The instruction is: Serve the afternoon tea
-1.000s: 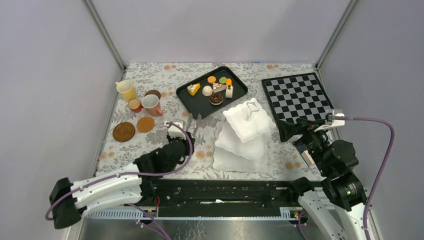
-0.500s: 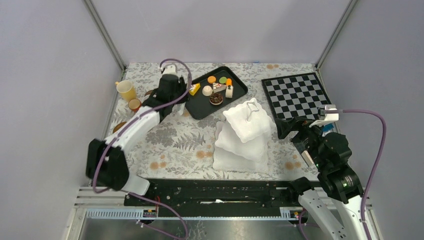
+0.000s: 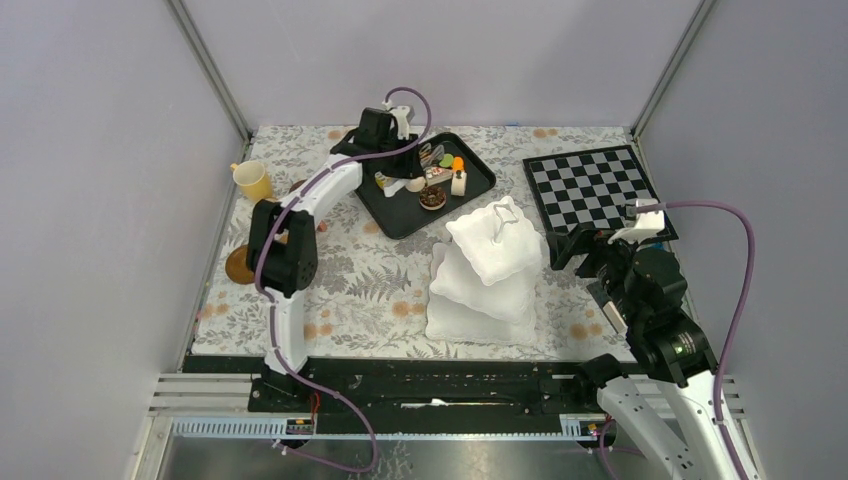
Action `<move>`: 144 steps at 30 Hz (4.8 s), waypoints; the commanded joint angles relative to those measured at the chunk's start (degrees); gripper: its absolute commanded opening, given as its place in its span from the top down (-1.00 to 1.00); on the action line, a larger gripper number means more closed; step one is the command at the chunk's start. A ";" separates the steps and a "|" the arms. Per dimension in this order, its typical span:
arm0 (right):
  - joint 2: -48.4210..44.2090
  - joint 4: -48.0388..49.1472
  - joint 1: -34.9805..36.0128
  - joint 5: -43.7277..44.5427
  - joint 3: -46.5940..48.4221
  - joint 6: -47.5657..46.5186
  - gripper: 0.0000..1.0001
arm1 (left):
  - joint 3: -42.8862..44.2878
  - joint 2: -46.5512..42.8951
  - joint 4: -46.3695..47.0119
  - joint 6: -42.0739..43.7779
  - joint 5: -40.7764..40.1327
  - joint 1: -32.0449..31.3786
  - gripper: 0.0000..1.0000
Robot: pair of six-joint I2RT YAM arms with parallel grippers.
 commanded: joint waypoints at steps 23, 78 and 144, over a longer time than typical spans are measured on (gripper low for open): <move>0.91 0.09 0.32 2.53 3.43 2.93 -0.97 | 22.96 13.69 -15.34 26.84 6.92 2.16 -0.09; -0.05 1.51 0.30 0.59 1.19 5.96 -0.97 | 18.08 8.98 -11.40 24.03 4.14 2.18 0.30; -6.45 4.29 0.30 -4.80 -2.31 4.07 -0.97 | -65.10 -57.52 17.58 -8.81 -14.35 -41.17 0.35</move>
